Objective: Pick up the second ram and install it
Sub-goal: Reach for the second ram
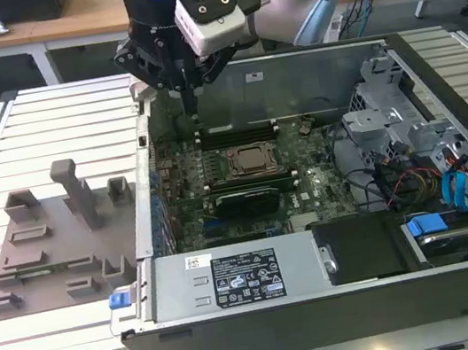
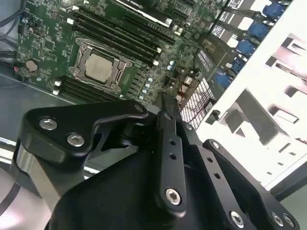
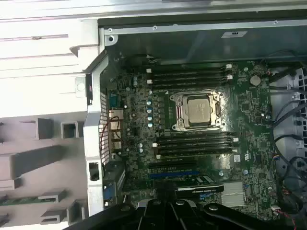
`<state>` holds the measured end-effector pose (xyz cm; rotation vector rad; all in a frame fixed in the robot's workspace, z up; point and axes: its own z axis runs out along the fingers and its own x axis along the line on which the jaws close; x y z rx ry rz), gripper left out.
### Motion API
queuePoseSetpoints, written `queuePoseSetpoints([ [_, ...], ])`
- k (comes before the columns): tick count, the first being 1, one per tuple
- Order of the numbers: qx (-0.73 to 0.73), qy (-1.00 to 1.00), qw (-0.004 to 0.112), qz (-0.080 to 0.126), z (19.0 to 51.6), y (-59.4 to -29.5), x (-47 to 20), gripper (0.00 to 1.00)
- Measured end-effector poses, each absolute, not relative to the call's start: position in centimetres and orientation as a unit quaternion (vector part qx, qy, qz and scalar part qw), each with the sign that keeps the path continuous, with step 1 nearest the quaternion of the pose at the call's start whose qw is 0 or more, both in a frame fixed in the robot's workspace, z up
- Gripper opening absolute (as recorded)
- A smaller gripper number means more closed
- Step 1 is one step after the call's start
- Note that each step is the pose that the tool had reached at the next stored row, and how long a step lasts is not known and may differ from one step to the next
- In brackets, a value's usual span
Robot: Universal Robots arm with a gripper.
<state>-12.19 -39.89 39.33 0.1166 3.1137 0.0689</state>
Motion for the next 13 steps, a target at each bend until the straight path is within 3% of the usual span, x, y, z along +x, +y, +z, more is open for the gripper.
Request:
queuePoseSetpoints([
  [13,0.037,0.999,0.013,0.022,39.3,-39.9,-18.5,0.1],
])
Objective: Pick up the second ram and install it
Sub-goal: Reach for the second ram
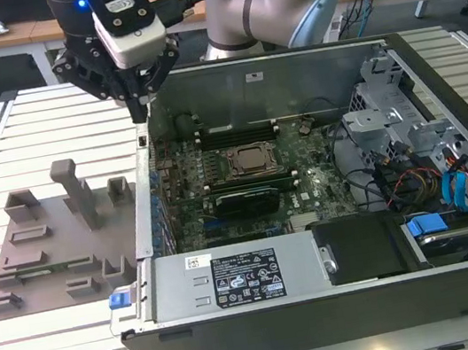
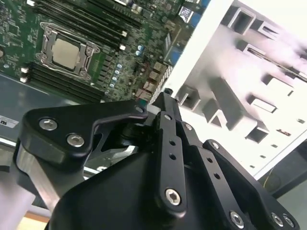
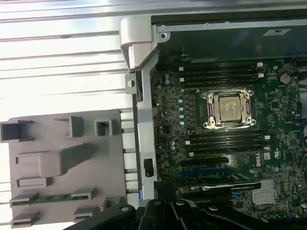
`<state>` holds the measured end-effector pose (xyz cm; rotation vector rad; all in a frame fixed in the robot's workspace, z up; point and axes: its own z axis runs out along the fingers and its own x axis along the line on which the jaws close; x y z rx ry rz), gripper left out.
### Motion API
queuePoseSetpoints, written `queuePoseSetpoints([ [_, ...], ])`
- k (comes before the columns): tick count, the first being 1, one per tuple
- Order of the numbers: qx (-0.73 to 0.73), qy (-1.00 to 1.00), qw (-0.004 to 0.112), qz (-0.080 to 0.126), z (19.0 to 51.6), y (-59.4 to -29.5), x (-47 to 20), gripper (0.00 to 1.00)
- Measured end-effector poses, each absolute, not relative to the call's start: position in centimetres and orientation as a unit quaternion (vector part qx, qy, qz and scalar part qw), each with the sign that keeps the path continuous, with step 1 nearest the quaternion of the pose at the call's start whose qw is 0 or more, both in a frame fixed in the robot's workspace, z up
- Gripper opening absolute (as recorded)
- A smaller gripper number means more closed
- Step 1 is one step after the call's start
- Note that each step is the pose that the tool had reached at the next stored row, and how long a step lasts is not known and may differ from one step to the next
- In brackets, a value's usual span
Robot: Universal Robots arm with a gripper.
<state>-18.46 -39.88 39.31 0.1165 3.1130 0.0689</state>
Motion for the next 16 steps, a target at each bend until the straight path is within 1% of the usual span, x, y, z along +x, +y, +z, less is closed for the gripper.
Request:
queuePoseSetpoints([
  [16,0.037,0.999,0.013,0.022,39.0,-39.9,-27.0,0.1],
])
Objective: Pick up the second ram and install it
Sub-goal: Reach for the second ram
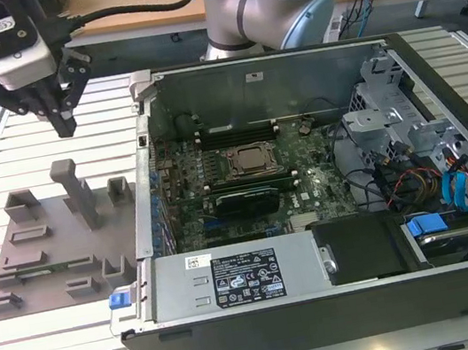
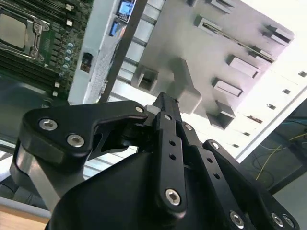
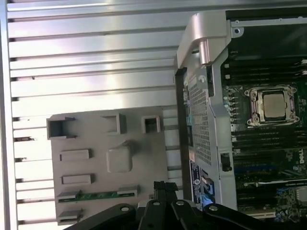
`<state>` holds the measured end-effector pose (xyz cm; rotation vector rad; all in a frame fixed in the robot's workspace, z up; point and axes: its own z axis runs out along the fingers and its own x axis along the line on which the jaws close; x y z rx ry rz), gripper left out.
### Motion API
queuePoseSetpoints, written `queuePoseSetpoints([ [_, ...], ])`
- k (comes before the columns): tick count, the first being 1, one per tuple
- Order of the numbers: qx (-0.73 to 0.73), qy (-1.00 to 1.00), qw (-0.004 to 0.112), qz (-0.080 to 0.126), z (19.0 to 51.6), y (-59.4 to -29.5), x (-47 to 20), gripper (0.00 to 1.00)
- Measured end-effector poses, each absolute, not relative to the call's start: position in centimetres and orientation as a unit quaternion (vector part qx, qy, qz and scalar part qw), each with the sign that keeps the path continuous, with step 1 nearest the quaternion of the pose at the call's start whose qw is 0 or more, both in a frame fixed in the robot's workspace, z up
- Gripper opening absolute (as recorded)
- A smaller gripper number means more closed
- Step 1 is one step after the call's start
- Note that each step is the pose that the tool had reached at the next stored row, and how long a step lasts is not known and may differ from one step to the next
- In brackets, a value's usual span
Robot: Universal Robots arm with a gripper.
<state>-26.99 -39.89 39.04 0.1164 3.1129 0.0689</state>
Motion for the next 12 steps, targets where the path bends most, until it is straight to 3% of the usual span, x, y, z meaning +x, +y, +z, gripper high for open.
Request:
queuePoseSetpoints([
  [12,0.037,0.999,0.013,0.022,38.6,-39.9,-33.6,0.1],
])
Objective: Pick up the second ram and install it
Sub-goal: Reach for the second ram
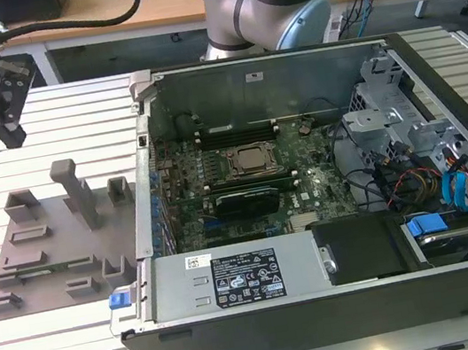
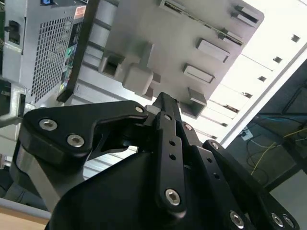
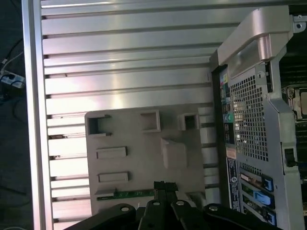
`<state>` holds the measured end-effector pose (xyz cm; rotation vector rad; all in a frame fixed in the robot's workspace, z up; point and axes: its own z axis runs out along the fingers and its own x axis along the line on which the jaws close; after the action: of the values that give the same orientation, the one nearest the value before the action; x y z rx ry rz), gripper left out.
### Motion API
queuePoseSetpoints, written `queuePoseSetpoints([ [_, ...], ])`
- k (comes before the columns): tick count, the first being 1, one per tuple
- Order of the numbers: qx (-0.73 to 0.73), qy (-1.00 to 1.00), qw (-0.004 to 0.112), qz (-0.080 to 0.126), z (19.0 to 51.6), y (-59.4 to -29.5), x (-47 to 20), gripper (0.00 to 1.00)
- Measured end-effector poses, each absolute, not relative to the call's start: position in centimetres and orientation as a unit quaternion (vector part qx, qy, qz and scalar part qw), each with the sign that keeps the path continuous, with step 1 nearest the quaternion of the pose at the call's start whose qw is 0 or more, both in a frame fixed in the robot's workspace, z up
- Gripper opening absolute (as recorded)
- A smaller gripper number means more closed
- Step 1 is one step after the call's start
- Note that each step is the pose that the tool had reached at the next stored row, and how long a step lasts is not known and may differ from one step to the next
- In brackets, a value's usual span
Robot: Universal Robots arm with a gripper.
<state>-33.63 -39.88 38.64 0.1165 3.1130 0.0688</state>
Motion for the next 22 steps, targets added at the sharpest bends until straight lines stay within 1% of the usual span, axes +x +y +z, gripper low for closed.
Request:
queuePoseSetpoints([
  [3,0.037,0.999,0.013,0.022,38.6,-39.9,-34.9,0.1],
  [9,0.037,0.999,0.013,0.022,38.6,-40.2,-34.9,0.1],
  [22,0.037,0.999,0.013,0.022,38.4,-42.9,-35.4,0.1],
])
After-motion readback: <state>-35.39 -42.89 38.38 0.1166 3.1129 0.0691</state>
